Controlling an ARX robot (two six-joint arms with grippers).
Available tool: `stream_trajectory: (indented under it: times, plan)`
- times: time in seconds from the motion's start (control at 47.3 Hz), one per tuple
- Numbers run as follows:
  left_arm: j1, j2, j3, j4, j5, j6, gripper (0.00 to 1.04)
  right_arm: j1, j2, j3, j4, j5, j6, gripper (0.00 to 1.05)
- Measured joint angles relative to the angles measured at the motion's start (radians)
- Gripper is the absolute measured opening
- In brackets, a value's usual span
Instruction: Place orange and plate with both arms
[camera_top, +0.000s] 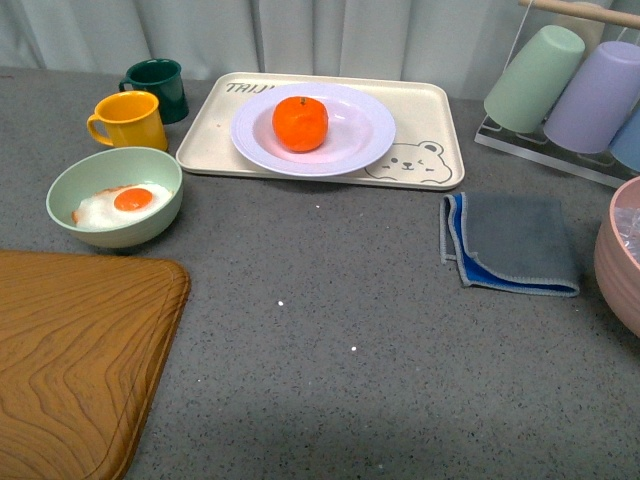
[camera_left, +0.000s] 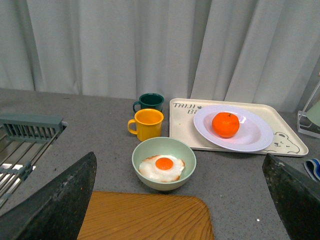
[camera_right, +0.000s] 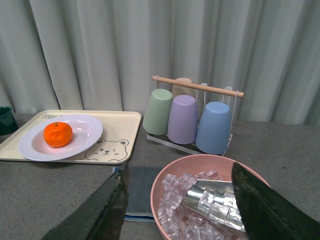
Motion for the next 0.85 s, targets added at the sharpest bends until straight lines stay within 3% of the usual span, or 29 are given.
stream_trajectory:
  times: [0.169, 0.845]
  plan:
    - [0.0, 0.0, 0.0, 0.0, 0.0, 0.0, 0.98, 0.0, 0.0, 0.0, 0.0, 0.0, 0.001, 0.97]
    - [0.0, 0.0, 0.0, 0.0, 0.0, 0.0, 0.98, 0.0, 0.0, 0.0, 0.0, 0.0, 0.0, 0.95]
